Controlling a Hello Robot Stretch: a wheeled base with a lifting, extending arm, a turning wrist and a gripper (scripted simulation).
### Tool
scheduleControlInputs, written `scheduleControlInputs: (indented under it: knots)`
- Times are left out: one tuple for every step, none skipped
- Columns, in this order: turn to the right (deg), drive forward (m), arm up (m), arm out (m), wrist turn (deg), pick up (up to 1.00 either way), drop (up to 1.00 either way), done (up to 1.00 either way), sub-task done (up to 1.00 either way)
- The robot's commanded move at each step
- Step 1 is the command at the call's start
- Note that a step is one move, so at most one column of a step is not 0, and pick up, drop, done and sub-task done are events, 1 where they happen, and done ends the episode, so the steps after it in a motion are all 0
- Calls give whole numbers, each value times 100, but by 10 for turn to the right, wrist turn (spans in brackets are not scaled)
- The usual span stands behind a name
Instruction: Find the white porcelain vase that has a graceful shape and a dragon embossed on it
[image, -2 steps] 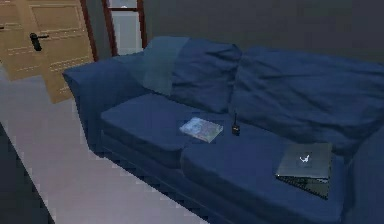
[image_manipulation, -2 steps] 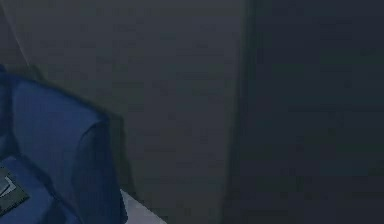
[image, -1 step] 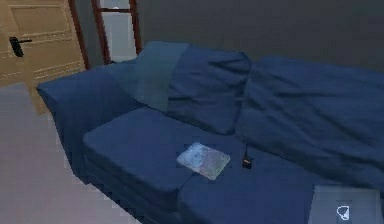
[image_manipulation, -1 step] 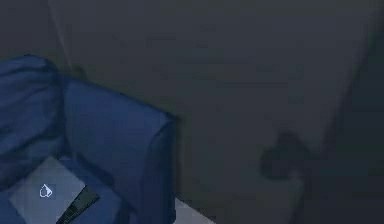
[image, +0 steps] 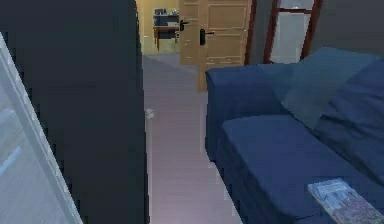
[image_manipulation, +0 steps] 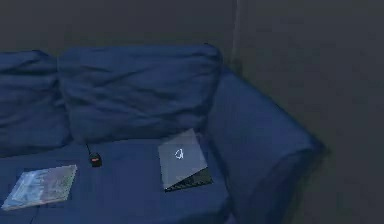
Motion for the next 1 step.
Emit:
scheduleControlInputs:
  knots:
    - [0, 90, 0, 0, 0, 0, 0, 0, 0]
